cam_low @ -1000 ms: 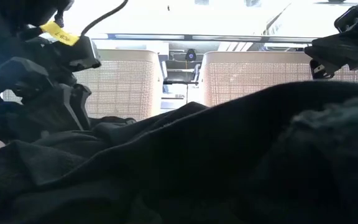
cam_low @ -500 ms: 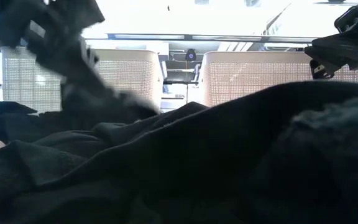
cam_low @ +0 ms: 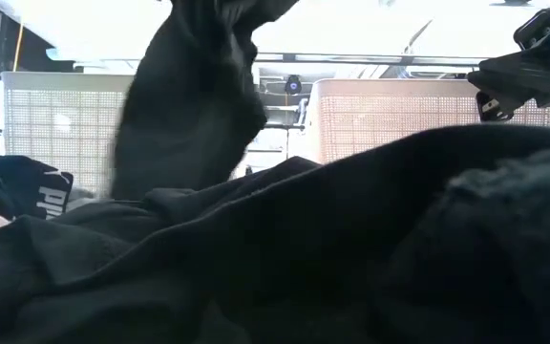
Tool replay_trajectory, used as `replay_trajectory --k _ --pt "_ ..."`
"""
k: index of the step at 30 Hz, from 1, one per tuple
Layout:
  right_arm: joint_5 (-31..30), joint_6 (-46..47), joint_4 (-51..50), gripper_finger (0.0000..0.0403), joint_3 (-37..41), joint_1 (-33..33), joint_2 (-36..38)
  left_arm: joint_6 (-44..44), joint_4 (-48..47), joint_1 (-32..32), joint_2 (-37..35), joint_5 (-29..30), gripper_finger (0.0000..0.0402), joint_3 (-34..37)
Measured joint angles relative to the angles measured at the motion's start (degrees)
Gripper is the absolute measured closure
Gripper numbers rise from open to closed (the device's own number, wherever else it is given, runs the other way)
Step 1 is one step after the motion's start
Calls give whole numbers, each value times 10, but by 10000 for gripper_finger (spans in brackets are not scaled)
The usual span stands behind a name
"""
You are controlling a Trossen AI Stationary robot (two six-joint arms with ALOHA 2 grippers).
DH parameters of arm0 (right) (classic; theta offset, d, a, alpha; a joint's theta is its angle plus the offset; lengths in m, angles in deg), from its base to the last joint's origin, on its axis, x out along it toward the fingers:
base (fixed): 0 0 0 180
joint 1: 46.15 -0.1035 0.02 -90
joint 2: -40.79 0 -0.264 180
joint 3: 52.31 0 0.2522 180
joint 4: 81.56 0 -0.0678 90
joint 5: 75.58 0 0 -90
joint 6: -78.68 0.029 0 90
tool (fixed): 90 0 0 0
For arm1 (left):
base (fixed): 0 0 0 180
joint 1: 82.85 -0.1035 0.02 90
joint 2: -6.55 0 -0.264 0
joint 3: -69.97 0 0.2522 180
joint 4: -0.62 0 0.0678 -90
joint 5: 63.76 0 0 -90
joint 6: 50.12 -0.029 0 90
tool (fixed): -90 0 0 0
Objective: Sort clothes
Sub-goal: Put the black boxer into the left white laundry bin
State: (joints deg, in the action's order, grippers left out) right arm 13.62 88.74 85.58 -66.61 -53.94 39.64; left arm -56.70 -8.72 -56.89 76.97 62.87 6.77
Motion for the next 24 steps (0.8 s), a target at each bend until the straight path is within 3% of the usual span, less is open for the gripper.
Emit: replay_trajectory --k 10,17,24 --pt "0 0 0 330 0 0 0 -121 -174 -91 -11 23 401 -200" --pt "0 0 0 330 0 0 0 -191 -249 -195 -11 31 401 -319" --pt "0 0 0 330 0 0 0 -222 -295 -333 -12 31 401 -390"
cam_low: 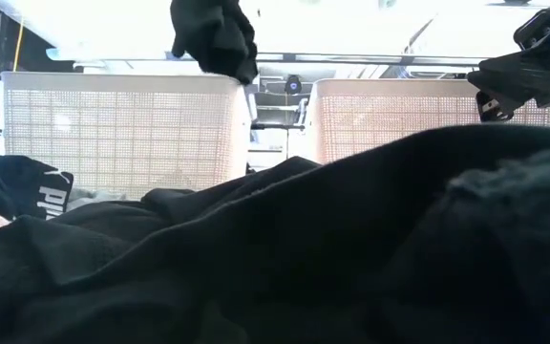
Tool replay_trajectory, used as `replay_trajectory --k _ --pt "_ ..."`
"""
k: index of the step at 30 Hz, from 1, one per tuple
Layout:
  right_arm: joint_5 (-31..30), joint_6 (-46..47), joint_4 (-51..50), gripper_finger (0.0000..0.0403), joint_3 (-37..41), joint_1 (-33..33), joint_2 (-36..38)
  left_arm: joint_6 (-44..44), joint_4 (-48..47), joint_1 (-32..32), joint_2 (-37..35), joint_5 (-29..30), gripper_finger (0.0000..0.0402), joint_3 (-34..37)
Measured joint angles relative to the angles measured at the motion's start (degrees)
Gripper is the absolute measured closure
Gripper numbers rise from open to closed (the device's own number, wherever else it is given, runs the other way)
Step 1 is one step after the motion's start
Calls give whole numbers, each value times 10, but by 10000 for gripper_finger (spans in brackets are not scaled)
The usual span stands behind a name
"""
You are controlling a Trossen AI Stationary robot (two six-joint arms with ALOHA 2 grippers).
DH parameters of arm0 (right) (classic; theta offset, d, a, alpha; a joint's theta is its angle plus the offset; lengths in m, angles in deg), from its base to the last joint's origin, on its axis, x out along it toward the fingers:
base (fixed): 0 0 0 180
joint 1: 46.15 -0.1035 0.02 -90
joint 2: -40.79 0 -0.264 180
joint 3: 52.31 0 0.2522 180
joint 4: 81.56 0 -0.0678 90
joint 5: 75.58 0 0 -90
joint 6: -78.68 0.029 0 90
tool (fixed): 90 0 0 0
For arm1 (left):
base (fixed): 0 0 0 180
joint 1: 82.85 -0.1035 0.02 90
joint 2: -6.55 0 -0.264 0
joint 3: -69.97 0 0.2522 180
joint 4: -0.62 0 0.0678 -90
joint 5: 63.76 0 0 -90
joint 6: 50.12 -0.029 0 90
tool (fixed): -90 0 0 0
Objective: Sort clothes
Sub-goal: Put the black boxer into the left white laundry bin
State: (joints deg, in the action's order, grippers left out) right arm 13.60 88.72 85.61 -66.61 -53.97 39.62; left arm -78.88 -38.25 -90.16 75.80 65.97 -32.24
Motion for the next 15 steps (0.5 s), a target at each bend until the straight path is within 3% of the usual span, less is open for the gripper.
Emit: replay_trajectory --k 5,8,15 --pt "0 0 0 330 0 0 0 26 -84 -95 2 -3 401 -2" --pt "0 0 0 330 0 0 0 79 -164 -140 9 -41 402 -1" --pt "0 0 0 330 0 0 0 144 -210 -178 11 -107 401 81"
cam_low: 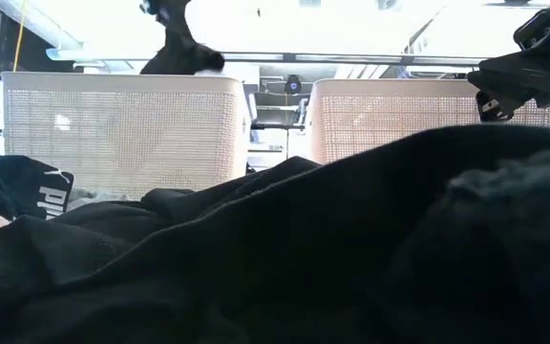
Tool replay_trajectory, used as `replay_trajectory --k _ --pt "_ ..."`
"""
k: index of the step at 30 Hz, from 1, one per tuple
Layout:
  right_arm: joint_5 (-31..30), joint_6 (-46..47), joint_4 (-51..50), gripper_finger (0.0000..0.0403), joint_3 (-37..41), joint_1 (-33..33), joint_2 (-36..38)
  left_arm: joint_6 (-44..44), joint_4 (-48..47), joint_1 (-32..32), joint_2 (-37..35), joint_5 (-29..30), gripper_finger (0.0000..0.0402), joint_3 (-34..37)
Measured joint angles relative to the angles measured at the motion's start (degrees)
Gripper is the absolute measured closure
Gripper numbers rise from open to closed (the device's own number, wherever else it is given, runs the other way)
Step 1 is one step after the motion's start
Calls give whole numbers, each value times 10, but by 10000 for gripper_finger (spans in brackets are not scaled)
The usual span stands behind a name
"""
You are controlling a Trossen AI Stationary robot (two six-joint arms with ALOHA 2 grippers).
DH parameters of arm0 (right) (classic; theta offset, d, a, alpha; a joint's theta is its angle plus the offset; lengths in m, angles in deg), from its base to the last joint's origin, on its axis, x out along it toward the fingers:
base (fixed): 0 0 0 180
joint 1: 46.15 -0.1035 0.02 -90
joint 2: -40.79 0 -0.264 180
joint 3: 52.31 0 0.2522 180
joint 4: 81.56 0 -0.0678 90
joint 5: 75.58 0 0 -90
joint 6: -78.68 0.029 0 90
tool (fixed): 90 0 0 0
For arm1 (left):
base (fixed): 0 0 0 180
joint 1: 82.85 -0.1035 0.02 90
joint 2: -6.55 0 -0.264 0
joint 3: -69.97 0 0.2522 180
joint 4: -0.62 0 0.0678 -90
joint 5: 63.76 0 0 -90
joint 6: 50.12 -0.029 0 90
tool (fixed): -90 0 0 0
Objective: Sort clothes
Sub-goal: Put the black boxer into the left white laundry bin, then put the white sock into the right white laundry bin
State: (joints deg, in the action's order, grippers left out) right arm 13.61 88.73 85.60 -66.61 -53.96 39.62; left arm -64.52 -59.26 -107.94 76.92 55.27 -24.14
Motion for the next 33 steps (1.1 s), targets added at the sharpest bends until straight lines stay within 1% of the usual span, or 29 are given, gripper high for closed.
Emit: replay_trajectory --k 3,6,10,13,17,20,22,25,26,30,33 --pt "0 0 0 330 0 0 0 17 2 -1 0 -19 401 44" --pt "0 0 0 330 0 0 0 39 18 -1 0 -57 401 89" --pt "0 0 0 330 0 0 0 63 49 0 0 -105 401 146" --pt "0 0 0 330 0 0 0 73 74 0 0 -124 401 189" --pt "0 0 0 330 0 0 0 93 111 1 -3 -136 401 225" --pt "0 0 0 330 0 0 0 100 134 0 -3 -159 396 241" --pt "0 0 0 330 0 0 0 103 148 0 -3 -179 382 249" --pt "0 0 0 330 0 0 0 100 152 0 2 -202 346 261" --pt "0 0 0 330 0 0 0 97 158 0 0 -191 332 263" --pt "0 0 0 330 0 0 0 101 158 -8 0 -183 273 262" --pt "0 0 0 330 0 0 0 91 154 -11 -5 -180 241 246"
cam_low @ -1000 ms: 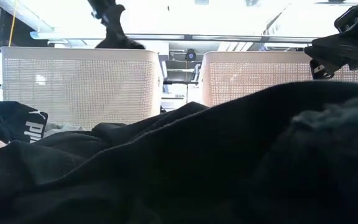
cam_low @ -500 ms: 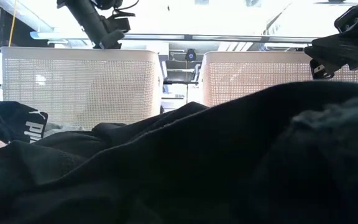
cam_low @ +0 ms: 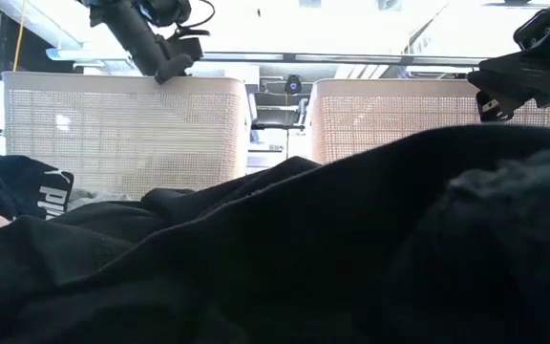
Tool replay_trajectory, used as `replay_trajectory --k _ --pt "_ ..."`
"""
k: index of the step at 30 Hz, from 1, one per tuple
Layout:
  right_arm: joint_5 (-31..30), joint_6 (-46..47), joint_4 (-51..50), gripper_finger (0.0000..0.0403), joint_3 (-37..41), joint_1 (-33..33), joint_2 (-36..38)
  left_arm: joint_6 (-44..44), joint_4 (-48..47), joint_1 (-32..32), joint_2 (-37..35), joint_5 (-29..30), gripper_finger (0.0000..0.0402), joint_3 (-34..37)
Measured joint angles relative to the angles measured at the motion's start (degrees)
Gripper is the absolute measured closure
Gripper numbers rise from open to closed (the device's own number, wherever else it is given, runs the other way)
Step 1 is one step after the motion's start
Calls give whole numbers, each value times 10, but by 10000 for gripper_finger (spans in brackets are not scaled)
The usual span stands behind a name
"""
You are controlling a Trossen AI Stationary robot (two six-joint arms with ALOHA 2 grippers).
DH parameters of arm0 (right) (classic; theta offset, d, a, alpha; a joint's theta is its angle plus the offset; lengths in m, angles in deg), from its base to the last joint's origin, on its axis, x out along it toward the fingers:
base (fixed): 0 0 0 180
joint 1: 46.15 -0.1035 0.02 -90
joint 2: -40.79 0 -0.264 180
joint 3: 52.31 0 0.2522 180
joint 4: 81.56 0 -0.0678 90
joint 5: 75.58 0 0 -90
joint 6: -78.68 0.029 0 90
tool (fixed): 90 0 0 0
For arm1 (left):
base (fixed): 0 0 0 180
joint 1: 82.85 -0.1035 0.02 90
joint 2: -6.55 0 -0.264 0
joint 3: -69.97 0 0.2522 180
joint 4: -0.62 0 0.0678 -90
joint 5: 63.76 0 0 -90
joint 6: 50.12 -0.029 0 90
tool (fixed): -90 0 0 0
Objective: Sort clothes
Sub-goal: Put the white sock into the right white laundry bin
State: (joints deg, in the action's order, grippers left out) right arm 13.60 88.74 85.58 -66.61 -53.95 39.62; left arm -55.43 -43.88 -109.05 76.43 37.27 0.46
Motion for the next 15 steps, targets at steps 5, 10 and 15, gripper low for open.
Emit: replay_trajectory --k 5,10,15 --pt "0 0 0 330 0 0 0 -19 -9 -1 -22 13 226 -60" --pt "0 0 0 330 0 0 0 -24 -14 3 -56 14 225 -116" --pt "0 0 0 330 0 0 0 -32 -15 23 -101 14 226 -134"
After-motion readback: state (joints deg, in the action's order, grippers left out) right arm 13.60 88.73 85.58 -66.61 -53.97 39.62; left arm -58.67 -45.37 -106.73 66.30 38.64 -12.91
